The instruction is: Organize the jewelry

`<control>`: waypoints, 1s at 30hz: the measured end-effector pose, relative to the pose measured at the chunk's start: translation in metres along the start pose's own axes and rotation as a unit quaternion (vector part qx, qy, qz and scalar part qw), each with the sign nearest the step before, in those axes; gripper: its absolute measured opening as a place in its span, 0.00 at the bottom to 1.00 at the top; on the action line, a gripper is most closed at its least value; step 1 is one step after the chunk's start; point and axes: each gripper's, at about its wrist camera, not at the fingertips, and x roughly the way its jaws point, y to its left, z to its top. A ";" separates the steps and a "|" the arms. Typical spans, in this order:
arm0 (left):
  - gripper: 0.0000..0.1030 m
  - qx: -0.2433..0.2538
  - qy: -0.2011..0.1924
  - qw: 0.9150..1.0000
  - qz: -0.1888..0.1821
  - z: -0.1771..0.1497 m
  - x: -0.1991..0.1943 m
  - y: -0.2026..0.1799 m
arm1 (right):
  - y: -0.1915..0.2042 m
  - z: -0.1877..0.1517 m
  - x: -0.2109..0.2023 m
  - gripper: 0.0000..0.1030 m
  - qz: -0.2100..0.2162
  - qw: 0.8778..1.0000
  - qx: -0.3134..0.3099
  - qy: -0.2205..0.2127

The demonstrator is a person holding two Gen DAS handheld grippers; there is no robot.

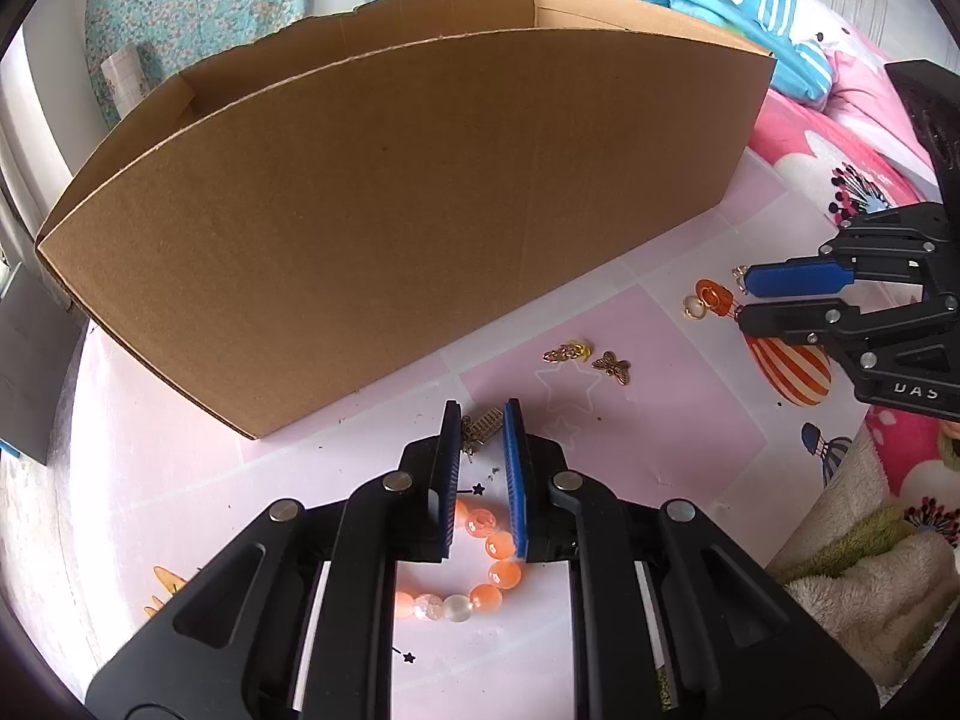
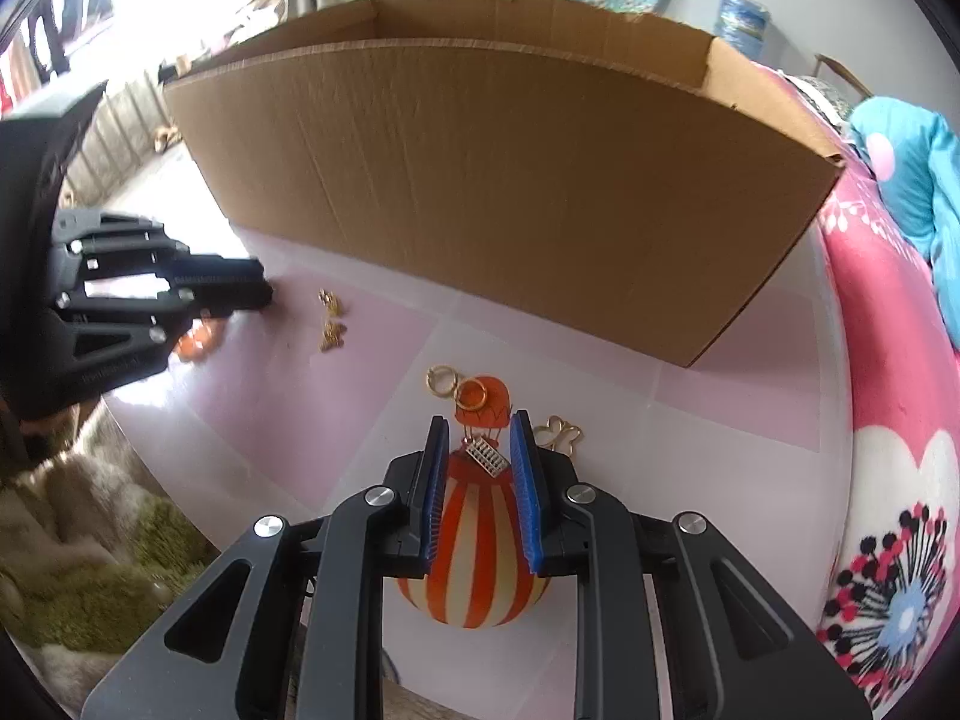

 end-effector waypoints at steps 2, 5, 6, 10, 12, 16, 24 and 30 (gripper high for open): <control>0.13 0.000 0.000 1.000 -0.001 0.000 0.000 0.000 | 0.000 0.000 0.002 0.20 0.001 1.000 -0.008 0.005; 0.12 0.000 0.000 1.000 -0.001 0.001 0.000 0.001 | 0.000 0.002 0.002 0.12 0.007 1.000 -0.011 0.010; 0.12 0.000 0.000 1.000 -0.001 0.001 0.000 0.001 | 0.000 0.002 0.002 0.09 0.013 1.000 -0.010 0.012; 0.12 0.000 0.000 1.000 -0.001 0.001 0.000 0.001 | 0.002 0.003 0.002 0.05 0.016 1.000 -0.009 0.013; 0.12 0.000 -0.001 1.000 -0.002 0.001 -0.001 0.001 | 0.001 0.003 0.001 0.05 0.019 1.000 -0.002 0.009; 0.09 0.000 0.000 1.000 -0.003 0.001 -0.001 0.001 | -0.002 -0.001 -0.002 0.05 0.024 0.999 0.022 0.002; 0.05 0.007 -0.001 1.000 -0.007 0.002 -0.003 -0.001 | -0.007 -0.010 -0.014 0.05 0.030 0.998 0.053 -0.018; 0.03 0.012 -0.007 1.000 -0.006 0.003 -0.006 -0.002 | -0.008 -0.016 -0.014 0.05 0.036 0.997 0.067 -0.027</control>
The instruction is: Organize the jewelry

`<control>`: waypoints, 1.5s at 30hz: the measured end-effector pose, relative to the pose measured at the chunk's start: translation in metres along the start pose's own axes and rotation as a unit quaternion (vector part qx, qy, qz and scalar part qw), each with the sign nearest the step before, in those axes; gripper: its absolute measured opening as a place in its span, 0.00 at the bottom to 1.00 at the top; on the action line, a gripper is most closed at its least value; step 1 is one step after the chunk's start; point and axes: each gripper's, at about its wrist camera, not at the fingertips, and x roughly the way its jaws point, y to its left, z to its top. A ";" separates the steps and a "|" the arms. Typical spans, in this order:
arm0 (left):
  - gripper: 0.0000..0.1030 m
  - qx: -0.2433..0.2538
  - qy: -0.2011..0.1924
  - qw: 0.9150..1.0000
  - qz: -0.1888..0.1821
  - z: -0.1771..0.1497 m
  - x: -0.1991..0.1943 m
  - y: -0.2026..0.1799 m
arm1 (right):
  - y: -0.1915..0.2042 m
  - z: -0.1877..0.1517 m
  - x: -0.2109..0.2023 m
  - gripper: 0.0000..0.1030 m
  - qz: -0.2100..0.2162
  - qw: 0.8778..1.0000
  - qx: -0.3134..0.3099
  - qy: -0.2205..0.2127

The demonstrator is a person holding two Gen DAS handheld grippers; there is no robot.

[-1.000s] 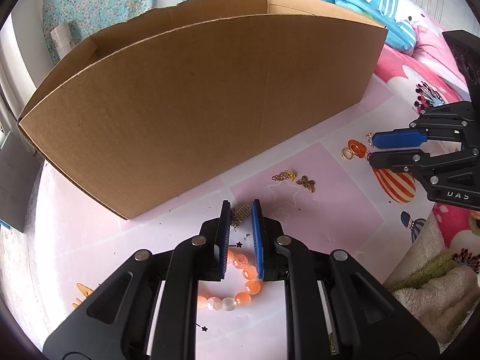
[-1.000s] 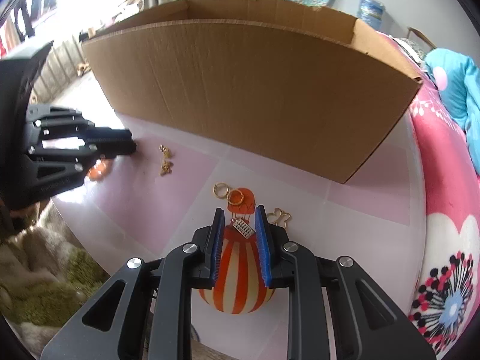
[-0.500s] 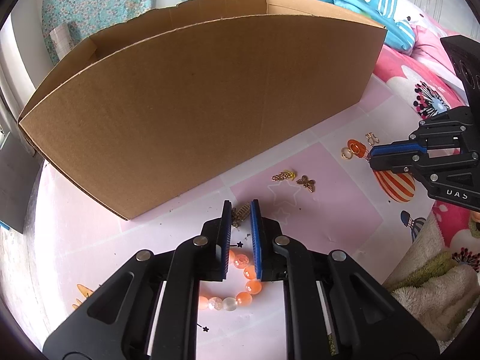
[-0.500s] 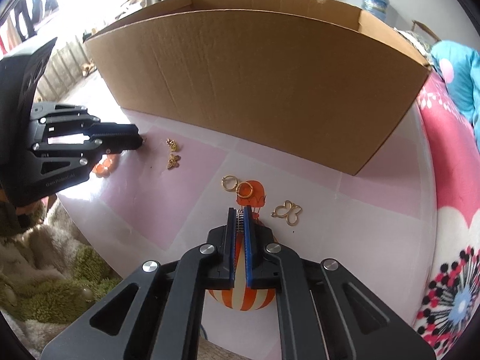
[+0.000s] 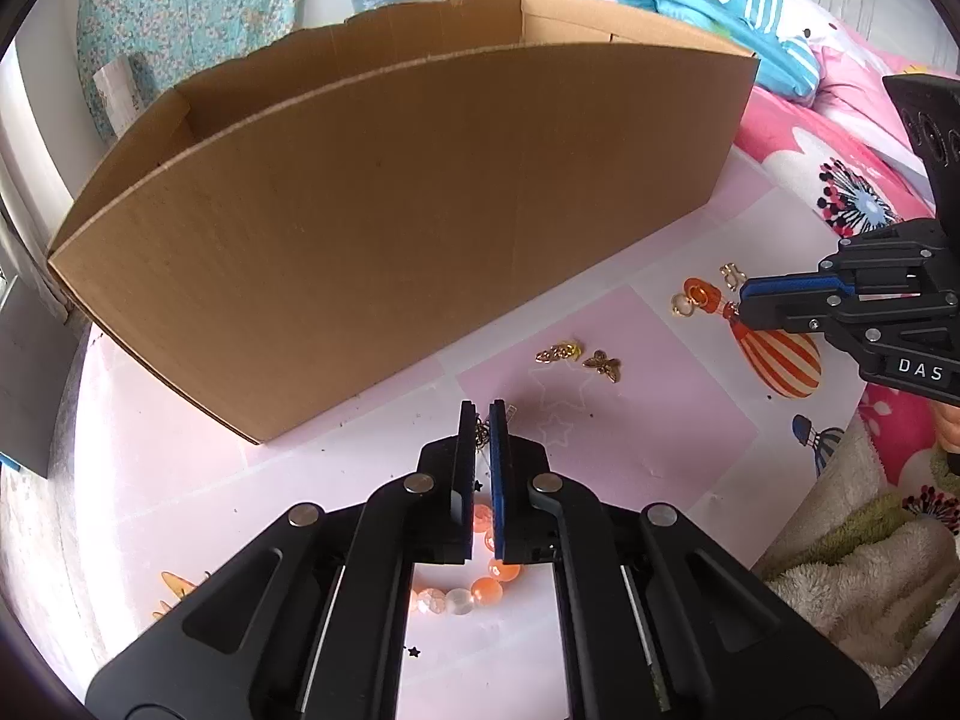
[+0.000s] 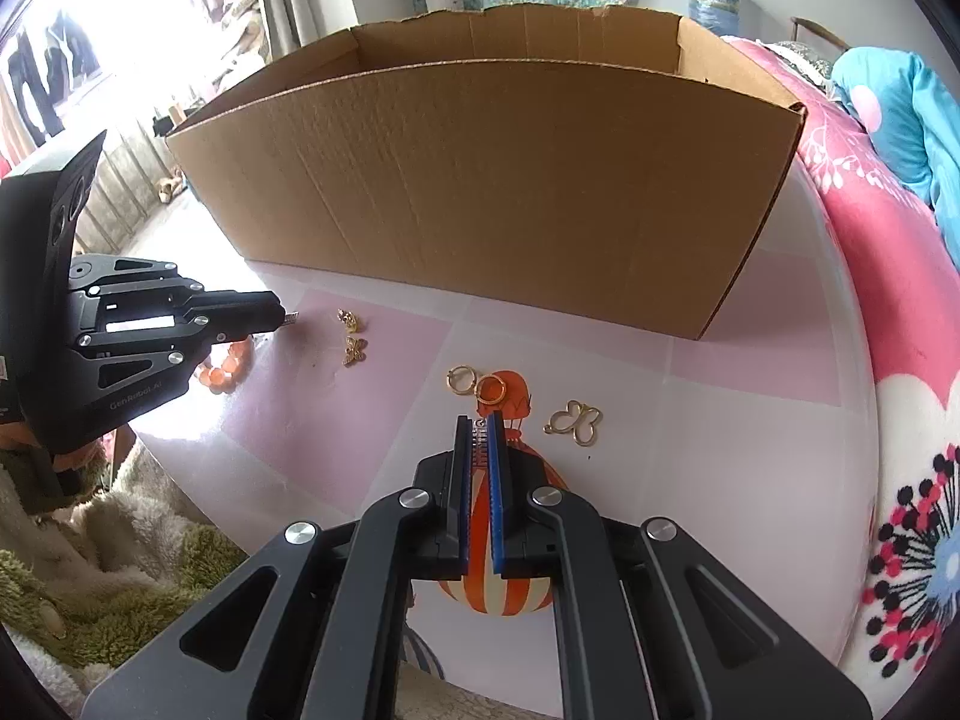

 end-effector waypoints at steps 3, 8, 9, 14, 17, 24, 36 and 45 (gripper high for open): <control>0.00 -0.002 -0.004 1.000 -0.004 0.001 -0.003 0.001 | 0.002 0.000 0.002 0.05 0.002 1.000 0.005 -0.005; 0.00 -0.007 -0.017 1.000 -0.014 0.003 -0.014 0.001 | 0.003 0.002 -0.006 0.05 0.006 1.000 0.015 -0.022; 0.00 -0.008 -0.022 1.000 -0.016 0.004 -0.018 0.001 | 0.003 0.002 -0.008 0.05 0.006 1.000 0.016 -0.026; 0.00 -0.010 -0.047 0.999 -0.021 0.008 -0.035 0.000 | 0.005 0.003 -0.021 0.05 0.009 0.998 0.022 -0.049; 0.00 0.003 -0.044 0.999 -0.016 0.008 -0.035 -0.003 | 0.007 0.003 -0.028 0.05 0.009 0.998 0.021 -0.059; 0.13 0.059 -0.002 0.998 0.002 0.002 -0.013 -0.013 | 0.010 0.001 -0.028 0.05 0.014 0.998 0.019 -0.062; 0.12 0.104 0.030 0.994 0.007 0.011 0.013 -0.014 | 0.001 0.006 -0.009 0.05 0.035 0.997 0.034 -0.053; 0.00 0.089 0.018 0.996 0.011 0.012 0.009 -0.010 | -0.003 0.006 -0.007 0.05 0.044 0.996 0.045 -0.057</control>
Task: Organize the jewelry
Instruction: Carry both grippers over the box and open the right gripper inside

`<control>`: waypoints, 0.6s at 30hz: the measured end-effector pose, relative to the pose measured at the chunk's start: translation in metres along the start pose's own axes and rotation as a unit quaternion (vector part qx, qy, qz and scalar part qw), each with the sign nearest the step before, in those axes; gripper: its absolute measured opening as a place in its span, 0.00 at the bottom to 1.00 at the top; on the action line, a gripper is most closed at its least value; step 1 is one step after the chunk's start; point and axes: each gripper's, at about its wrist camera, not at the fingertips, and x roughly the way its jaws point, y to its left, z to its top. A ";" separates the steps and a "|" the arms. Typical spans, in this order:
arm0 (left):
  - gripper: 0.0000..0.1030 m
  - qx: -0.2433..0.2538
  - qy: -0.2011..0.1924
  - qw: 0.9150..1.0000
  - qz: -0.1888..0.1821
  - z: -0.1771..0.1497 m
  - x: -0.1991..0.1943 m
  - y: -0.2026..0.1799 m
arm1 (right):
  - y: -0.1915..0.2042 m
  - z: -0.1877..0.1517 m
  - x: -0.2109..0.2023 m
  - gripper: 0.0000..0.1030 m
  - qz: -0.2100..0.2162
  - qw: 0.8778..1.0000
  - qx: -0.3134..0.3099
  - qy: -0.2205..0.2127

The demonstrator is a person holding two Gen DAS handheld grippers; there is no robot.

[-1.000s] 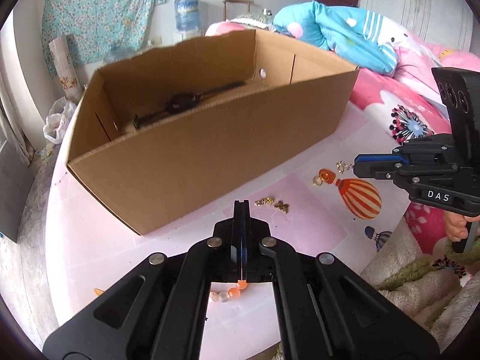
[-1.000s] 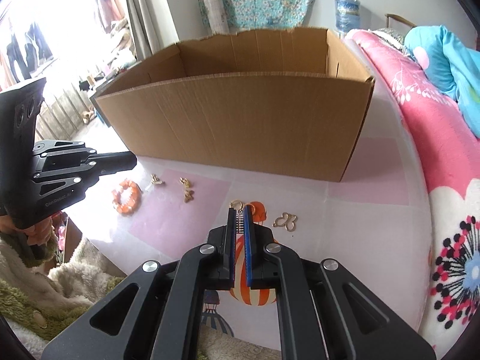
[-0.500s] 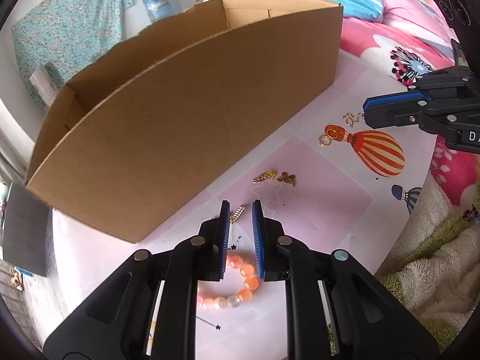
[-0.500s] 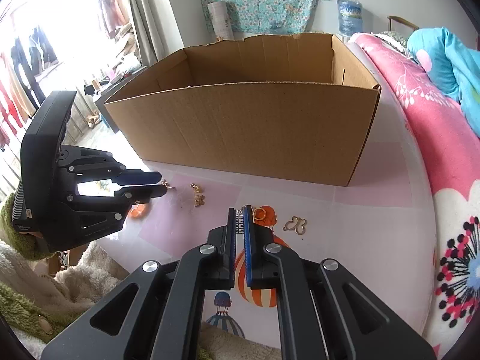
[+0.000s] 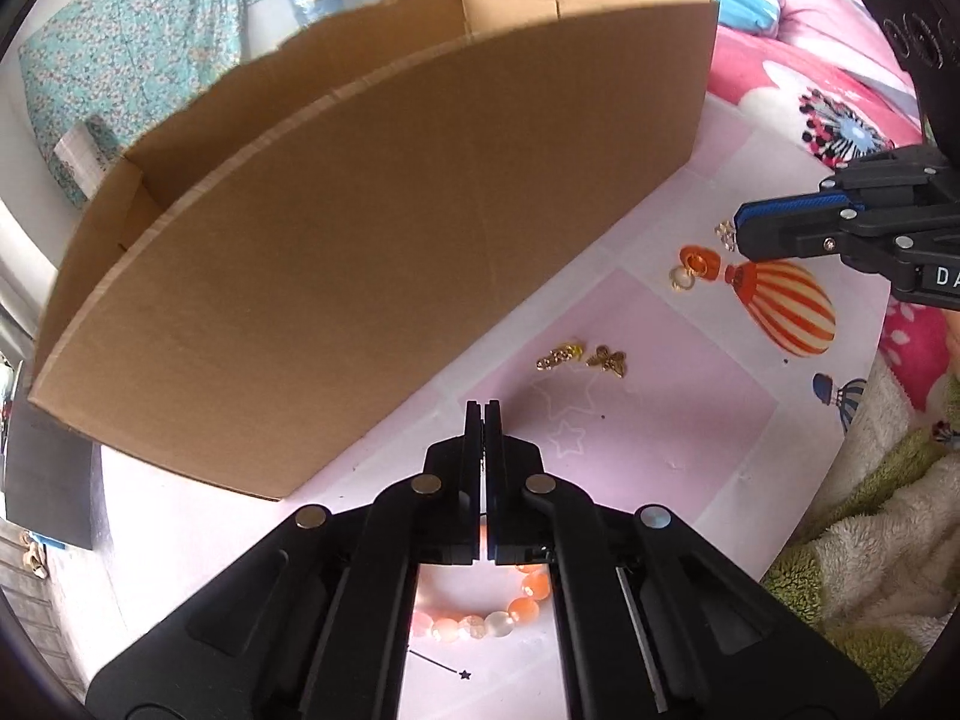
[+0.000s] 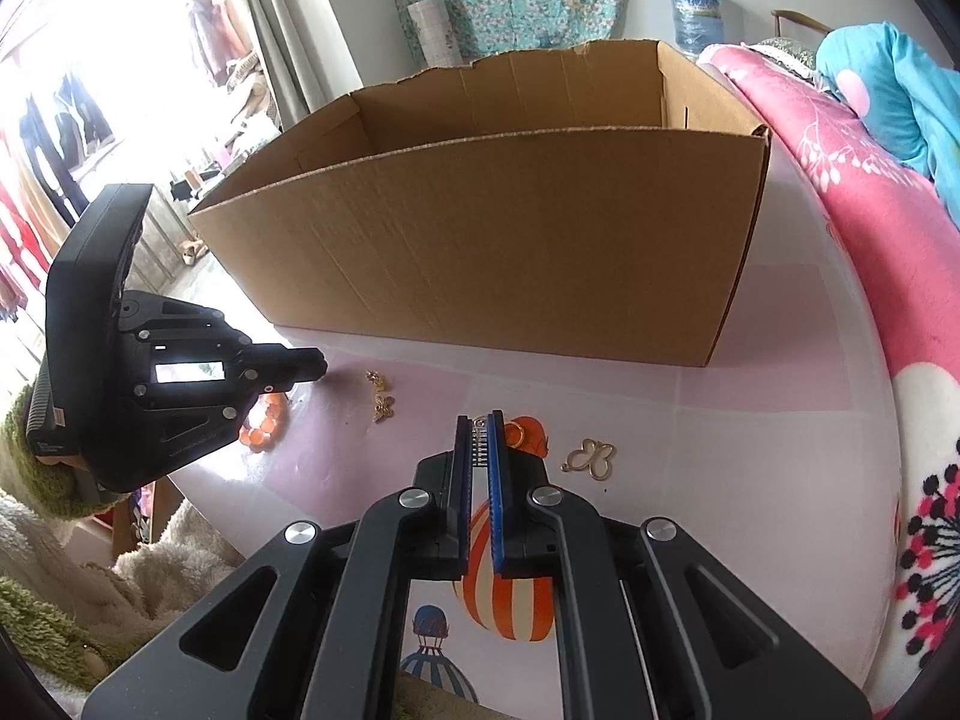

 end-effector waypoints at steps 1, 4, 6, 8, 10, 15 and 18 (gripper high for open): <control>0.00 -0.003 -0.006 1.000 0.000 0.000 -0.004 0.001 | -0.001 0.001 -0.001 0.05 0.000 1.000 0.000 -0.002; 0.00 -0.018 -0.026 0.999 0.003 0.000 -0.021 0.005 | 0.001 0.003 -0.009 0.05 0.000 1.000 -0.003 -0.013; 0.00 -0.030 -0.043 0.999 0.002 0.001 -0.036 0.008 | 0.005 0.006 -0.016 0.05 0.001 1.000 -0.004 -0.024; 0.00 -0.046 -0.065 0.997 -0.011 0.005 -0.055 0.010 | 0.009 0.011 -0.024 0.05 0.003 0.999 -0.006 -0.035; 0.00 -0.061 -0.089 0.994 -0.029 0.010 -0.072 0.013 | 0.016 0.018 -0.034 0.05 0.007 0.999 -0.014 -0.051; 0.00 -0.087 -0.168 0.979 -0.074 0.036 -0.116 0.021 | 0.027 0.049 -0.059 0.05 0.026 0.995 -0.031 -0.095; 0.00 -0.090 -0.203 0.971 -0.087 0.060 -0.128 0.033 | 0.027 0.076 -0.070 0.05 0.041 0.991 -0.042 -0.121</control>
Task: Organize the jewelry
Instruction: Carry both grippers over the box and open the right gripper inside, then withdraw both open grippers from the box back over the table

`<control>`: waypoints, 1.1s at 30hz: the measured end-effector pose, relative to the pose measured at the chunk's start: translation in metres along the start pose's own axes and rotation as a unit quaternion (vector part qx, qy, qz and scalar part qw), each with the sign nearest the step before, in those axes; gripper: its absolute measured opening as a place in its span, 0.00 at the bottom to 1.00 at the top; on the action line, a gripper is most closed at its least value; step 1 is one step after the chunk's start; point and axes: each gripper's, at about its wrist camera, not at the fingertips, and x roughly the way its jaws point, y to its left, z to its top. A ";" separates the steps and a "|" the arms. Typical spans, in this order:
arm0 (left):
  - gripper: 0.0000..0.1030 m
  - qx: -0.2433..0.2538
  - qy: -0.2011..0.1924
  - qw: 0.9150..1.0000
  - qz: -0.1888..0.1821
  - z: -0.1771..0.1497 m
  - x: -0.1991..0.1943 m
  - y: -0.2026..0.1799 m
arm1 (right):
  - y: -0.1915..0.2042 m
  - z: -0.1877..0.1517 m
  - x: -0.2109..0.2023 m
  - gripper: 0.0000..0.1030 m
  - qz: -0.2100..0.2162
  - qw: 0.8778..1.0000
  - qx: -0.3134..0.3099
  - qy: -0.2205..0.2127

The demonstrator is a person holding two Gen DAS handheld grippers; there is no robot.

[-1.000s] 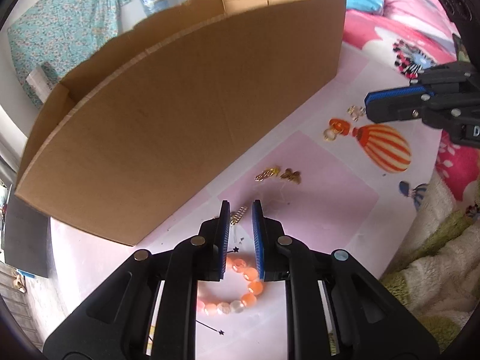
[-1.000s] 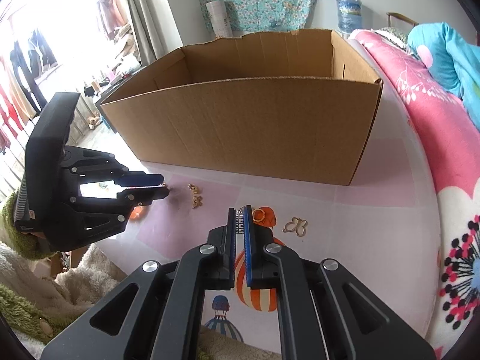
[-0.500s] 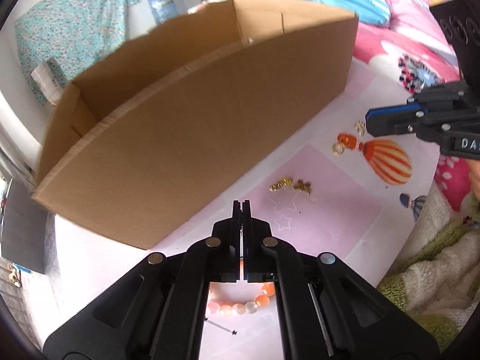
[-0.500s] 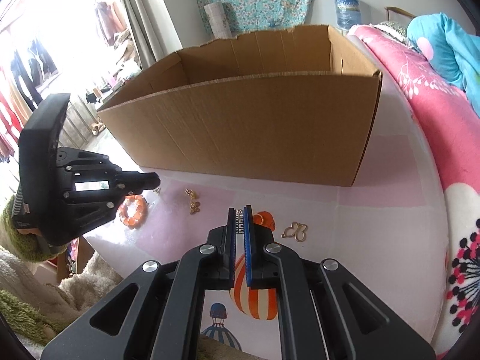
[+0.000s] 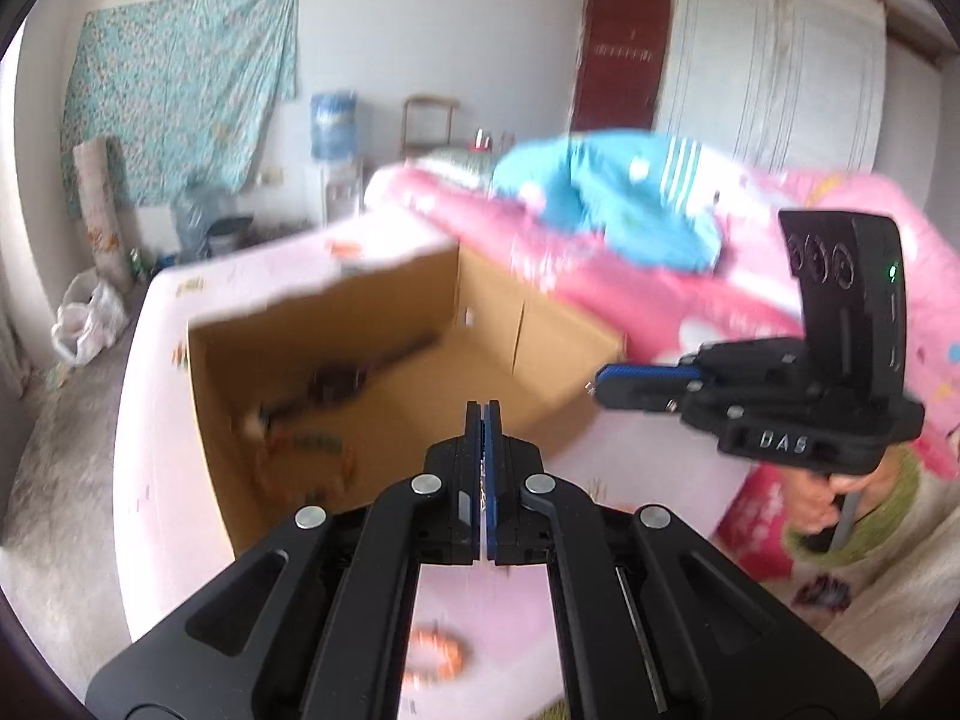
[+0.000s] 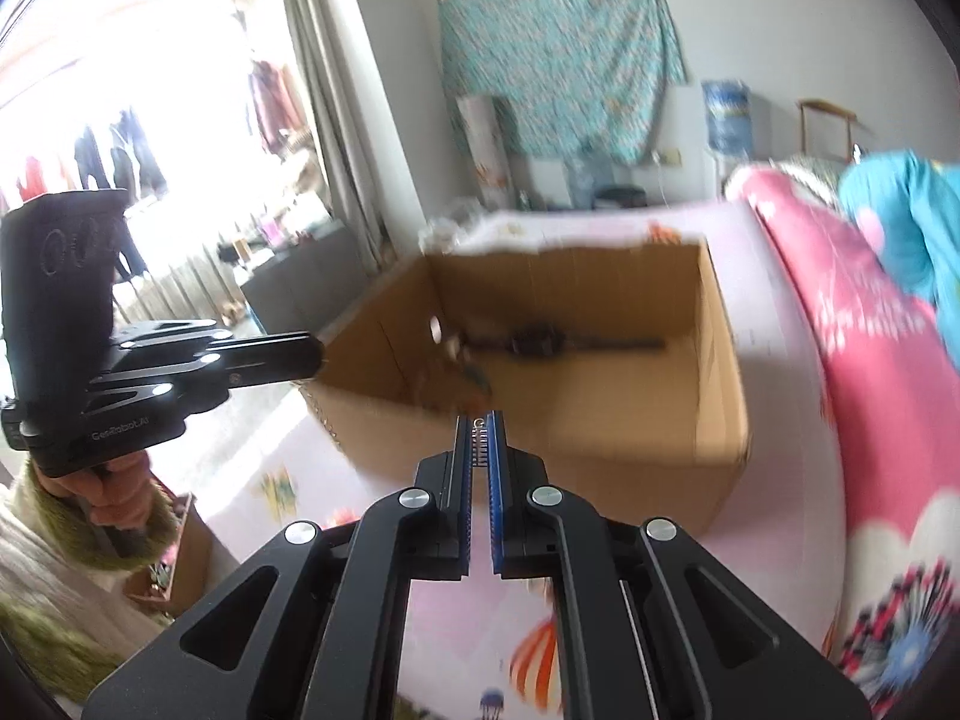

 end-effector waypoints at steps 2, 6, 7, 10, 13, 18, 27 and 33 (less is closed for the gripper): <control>0.00 0.002 -0.001 1.000 0.004 0.017 0.014 0.007 | -0.004 0.022 0.005 0.05 0.006 1.000 -0.003 -0.003; 0.00 -0.031 0.049 0.998 0.001 0.033 0.063 0.039 | -0.016 0.058 0.034 0.05 0.019 0.999 -0.001 0.027; 0.00 -0.042 0.068 0.997 0.006 0.035 0.078 0.050 | -0.021 0.068 0.049 0.05 0.027 0.998 0.003 0.049; 0.00 -0.082 0.117 0.990 -0.007 0.038 0.115 0.078 | -0.033 0.085 0.091 0.05 0.040 0.993 0.018 0.112; 0.00 -0.117 0.158 0.980 -0.018 0.036 0.143 0.100 | -0.046 0.091 0.138 0.05 0.045 0.981 0.042 0.184; 0.00 -0.154 0.198 0.968 -0.018 0.029 0.167 0.116 | -0.058 0.085 0.187 0.05 0.046 0.964 0.060 0.257; 0.02 -0.176 0.207 0.962 -0.015 0.026 0.170 0.124 | -0.073 0.081 0.195 0.06 0.032 0.963 0.095 0.249; 0.02 -0.173 0.191 0.966 -0.002 0.030 0.164 0.122 | -0.076 0.083 0.182 0.07 0.025 0.968 0.102 0.230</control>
